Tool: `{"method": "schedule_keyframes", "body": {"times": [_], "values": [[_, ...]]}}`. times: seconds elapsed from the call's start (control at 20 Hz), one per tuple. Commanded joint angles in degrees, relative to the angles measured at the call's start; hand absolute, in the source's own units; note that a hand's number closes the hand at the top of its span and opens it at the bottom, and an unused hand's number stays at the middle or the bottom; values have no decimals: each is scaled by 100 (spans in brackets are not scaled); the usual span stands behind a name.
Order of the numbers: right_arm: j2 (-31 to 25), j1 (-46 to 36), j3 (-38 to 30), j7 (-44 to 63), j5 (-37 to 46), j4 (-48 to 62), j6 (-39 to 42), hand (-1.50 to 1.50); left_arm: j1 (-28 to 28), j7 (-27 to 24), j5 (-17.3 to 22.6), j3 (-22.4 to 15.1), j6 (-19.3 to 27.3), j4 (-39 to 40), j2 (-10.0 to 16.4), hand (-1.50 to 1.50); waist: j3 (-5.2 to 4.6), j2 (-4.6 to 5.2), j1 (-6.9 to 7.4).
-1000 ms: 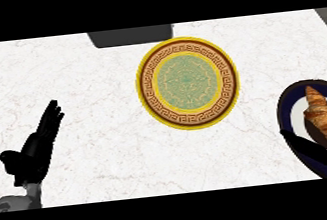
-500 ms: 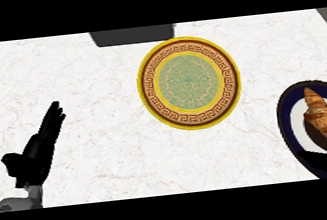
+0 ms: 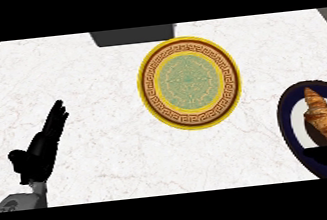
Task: Pick the croissant from the plate and place it in the plate
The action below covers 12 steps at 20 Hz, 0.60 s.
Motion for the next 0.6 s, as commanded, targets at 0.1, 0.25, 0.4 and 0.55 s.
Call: {"method": "schedule_keyframes", "body": {"times": [0.1,0.25,0.4,0.55], "values": [[81,-362,-264,241,72,413,757,-150,150,59,-245,73,-71,-251,-102,0,6,-2,21],[-93,-64,-710,-358,-277,398,938,-150,17,314,-22,436,-453,-286,100,0,6,-5,-7],[280,-288,-718,-511,113,788,894,-150,147,84,-338,453,-364,-97,-266,0,5,-2,-1],[593,-408,-585,-577,520,1286,635,-150,343,223,-479,449,-350,-453,-297,0,6,-3,14]]}}
